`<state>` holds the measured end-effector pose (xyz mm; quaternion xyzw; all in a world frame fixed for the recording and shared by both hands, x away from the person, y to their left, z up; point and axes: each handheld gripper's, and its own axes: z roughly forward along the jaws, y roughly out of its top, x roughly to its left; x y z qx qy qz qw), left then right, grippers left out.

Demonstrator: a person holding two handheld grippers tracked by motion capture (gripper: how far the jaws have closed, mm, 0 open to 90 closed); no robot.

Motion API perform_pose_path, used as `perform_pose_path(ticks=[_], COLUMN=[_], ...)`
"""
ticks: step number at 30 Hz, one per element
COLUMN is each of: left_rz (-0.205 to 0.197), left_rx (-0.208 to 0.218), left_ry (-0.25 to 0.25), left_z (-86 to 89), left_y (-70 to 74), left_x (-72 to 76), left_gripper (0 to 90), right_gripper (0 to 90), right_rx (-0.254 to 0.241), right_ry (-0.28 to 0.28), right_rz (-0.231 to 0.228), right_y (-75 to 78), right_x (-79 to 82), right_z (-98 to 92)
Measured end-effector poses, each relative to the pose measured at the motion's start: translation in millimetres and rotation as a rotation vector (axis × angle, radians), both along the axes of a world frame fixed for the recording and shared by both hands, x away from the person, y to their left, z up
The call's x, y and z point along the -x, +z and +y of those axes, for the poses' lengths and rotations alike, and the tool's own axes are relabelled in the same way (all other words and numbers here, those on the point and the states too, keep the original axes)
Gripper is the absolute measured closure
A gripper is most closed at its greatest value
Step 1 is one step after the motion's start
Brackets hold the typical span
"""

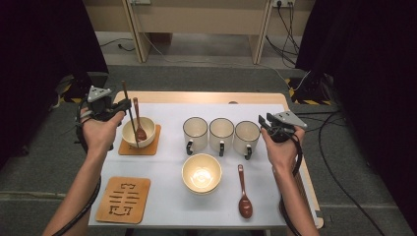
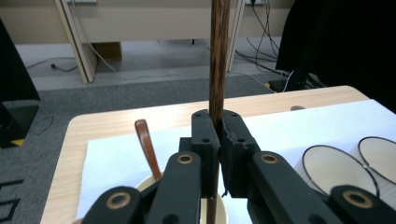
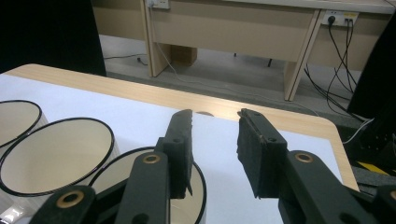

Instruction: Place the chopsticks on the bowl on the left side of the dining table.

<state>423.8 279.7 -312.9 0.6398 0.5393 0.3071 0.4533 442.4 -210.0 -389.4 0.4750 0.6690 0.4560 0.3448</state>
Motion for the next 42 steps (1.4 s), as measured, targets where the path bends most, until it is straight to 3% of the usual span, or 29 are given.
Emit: perform_pose_path(ticks=[11, 19, 31, 42], left_rz=[0.067, 0.124, 0.199, 0.289], left_rx=[-0.038, -0.048, -0.021, 0.008], left_ry=[0.048, 0.053, 0.110, 0.180], left_z=[10.4, 9.4, 11.3, 17.2], left_y=[-17.0, -26.0, -42.4, -69.9], left_x=[-18.4, -34.2, -62.2, -79.3], left_gripper=[84.1, 84.1, 84.0, 83.9], right_gripper=[65.3, 65.3, 65.2, 65.2], right_rx=[-0.004, -0.008, -0.007, 0.004], right_ry=[-0.005, -0.006, -0.002, -0.003], right_rz=[-0.004, 0.007, 0.010, 0.011], right_y=[-1.7, -5.1, -8.5, -10.0], right_x=[3.1, 4.4, 4.0, 4.5], right_z=[-3.5, -5.3, -4.3, -4.6])
